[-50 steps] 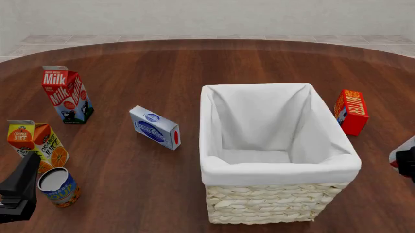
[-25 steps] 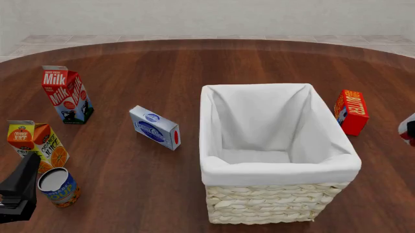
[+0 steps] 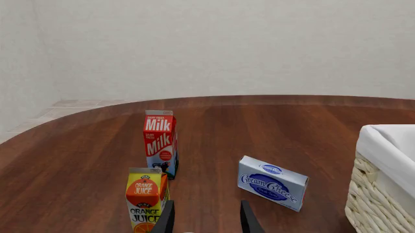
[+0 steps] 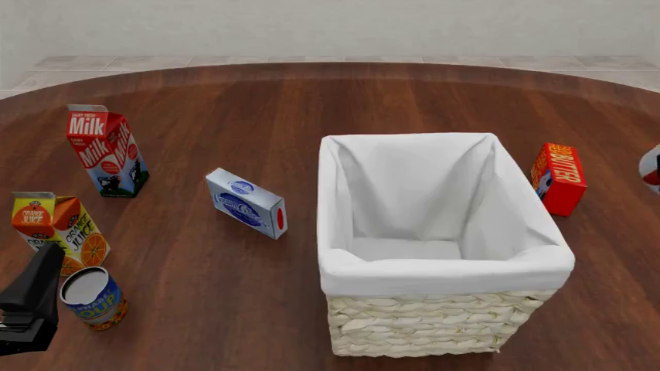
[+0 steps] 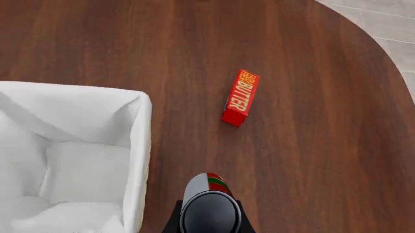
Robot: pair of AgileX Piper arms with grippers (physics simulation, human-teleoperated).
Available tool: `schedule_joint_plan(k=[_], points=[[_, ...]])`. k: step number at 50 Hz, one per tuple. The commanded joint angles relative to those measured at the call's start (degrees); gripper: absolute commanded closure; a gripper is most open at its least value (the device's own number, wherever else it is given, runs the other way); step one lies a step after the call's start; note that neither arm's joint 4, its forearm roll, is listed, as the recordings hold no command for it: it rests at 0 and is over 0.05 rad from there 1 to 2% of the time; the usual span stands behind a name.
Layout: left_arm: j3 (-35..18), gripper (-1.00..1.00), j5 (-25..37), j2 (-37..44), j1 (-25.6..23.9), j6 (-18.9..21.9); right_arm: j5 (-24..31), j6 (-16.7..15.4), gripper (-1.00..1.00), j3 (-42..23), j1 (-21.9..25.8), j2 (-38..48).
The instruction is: Pick up the tomato sauce, and put it in the basket.
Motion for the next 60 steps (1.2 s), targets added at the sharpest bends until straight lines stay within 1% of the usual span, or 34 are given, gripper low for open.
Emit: schedule_joint_plan(k=[1, 11, 14, 16, 22, 30, 36, 52, 60], points=[[0.00, -1.00, 0.00, 0.01, 0.02, 0.01, 1.26, 1.46, 1.00, -3.93, 3.37, 1.24], [0.00, -1.00, 0.00, 0.01, 0.00, 0.00, 1.16, 1.65, 1.00, -5.76, 6.56, 2.82], [0.00, -1.00, 0.00, 0.01, 0.00, 0.00, 0.83, 2.40, 1.00, -6.88, 9.09, 3.70], [0.00, -1.00, 0.00, -0.01, 0.00, 0.00, 0.79, 2.89, 1.00, -7.19, 9.28, 3.90], [0.00, -1.00, 0.00, 0.01, 0.00, 0.01, 0.57, 2.41, 1.00, -8.72, 10.92, 5.57], [0.00, -1.00, 0.00, 0.00, 0.00, 0.00, -0.77, 3.49, 1.00, -9.18, 13.70, 6.85], [0.00, -1.00, 0.00, -0.01, -0.01, -0.01, -0.55, 3.09, 1.00, -10.77, 14.77, 8.30], [0.00, -1.00, 0.00, -0.01, 0.01, 0.01, -2.20, 3.35, 1.00, -10.65, 18.83, 11.31], [0.00, -1.00, 0.01, -0.02, 0.01, 0.00, -4.37, 4.47, 1.00, -9.25, 21.87, 12.69]])
